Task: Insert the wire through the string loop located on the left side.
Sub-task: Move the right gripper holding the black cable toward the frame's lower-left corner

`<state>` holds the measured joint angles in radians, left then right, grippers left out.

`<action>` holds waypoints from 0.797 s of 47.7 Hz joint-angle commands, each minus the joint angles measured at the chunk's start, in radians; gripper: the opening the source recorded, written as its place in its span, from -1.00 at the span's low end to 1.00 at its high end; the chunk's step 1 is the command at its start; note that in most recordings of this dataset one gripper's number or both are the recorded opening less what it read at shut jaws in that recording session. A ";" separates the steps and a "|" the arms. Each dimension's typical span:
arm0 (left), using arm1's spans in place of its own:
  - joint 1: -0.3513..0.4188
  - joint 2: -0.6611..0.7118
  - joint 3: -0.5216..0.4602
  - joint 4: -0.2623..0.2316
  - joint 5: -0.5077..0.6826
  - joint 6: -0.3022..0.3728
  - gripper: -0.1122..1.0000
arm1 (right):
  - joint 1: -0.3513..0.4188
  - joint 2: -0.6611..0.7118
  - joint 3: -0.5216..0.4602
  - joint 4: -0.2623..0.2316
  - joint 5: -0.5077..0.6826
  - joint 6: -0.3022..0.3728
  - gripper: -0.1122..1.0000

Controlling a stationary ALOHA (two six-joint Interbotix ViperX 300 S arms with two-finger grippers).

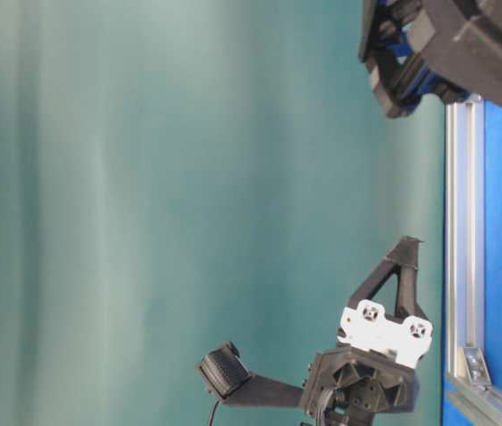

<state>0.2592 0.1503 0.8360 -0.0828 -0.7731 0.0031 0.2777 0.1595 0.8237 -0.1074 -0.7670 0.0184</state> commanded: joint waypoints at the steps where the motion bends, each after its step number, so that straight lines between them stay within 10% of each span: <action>1: 0.000 -0.029 -0.008 0.003 -0.005 0.002 -0.80 | 0.000 -0.032 -0.008 0.003 -0.002 0.014 -0.83; 7: 0.000 -0.029 -0.008 0.003 -0.005 0.002 -0.80 | 0.000 -0.031 -0.009 0.003 0.012 0.035 -0.56; 20: 0.000 -0.028 -0.008 0.003 -0.005 0.000 -0.80 | -0.003 -0.009 -0.023 0.021 0.017 0.041 0.77; 38: 0.000 -0.031 0.000 0.003 -0.003 -0.003 -0.80 | 0.006 0.179 -0.089 0.083 -0.060 0.049 0.68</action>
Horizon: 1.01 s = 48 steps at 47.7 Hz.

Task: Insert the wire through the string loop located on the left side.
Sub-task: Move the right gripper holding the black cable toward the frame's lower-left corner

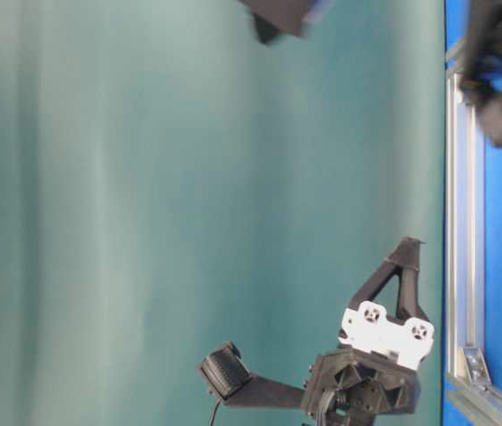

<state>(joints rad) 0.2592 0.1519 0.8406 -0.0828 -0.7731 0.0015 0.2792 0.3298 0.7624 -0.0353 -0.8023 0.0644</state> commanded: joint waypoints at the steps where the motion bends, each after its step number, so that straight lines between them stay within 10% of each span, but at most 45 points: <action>1: 0.000 -0.032 -0.005 0.003 -0.003 -0.002 -0.80 | 0.005 0.017 -0.031 0.012 -0.029 0.005 0.68; 24: 0.000 -0.035 0.003 0.003 -0.003 -0.006 -0.80 | 0.006 0.086 -0.052 0.014 -0.055 0.037 0.54; 39: 0.000 -0.035 0.003 0.003 0.003 -0.006 -0.80 | 0.003 0.086 -0.046 0.014 -0.081 0.035 -0.68; 48: 0.000 -0.034 0.003 0.003 0.003 -0.008 -0.80 | 0.002 0.086 -0.046 0.014 -0.077 0.035 -0.81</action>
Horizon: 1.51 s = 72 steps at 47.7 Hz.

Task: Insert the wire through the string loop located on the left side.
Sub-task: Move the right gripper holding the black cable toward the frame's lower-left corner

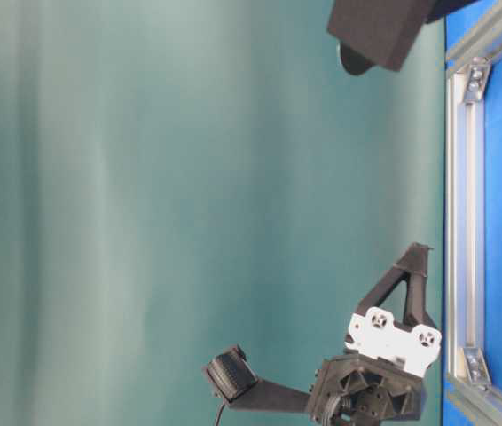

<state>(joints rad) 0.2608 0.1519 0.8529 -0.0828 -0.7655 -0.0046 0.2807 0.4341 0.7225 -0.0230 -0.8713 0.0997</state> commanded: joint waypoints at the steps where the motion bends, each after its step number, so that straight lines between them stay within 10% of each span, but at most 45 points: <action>1: -0.002 -0.035 -0.009 0.002 -0.005 -0.002 -0.80 | 0.000 -0.018 -0.006 0.002 -0.008 0.000 -0.81; 72: 0.000 -0.037 -0.009 0.003 -0.003 -0.003 -0.80 | -0.029 -0.350 -0.003 0.002 0.318 -0.066 -0.81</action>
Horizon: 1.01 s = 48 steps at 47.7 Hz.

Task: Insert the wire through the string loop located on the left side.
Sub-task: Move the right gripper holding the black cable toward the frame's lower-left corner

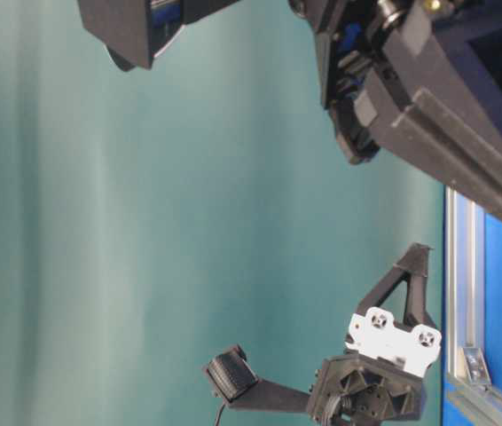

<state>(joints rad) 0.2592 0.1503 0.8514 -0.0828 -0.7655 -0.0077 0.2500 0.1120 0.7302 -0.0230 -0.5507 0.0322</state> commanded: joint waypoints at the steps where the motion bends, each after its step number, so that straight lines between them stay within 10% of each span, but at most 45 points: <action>1: 0.002 -0.035 -0.009 0.003 -0.005 0.000 -0.80 | 0.000 -0.028 -0.011 0.002 -0.003 0.002 -0.81; 31: 0.002 -0.035 -0.006 0.003 -0.005 0.000 -0.80 | -0.005 -0.028 -0.011 0.002 -0.003 0.002 -0.81; 48: 0.002 -0.035 -0.006 0.003 -0.005 -0.002 -0.80 | -0.130 -0.028 -0.003 0.002 0.014 0.000 -0.81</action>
<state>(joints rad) 0.2592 0.1503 0.8529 -0.0828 -0.7639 -0.0077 0.1503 0.1135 0.7332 -0.0230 -0.5369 0.0337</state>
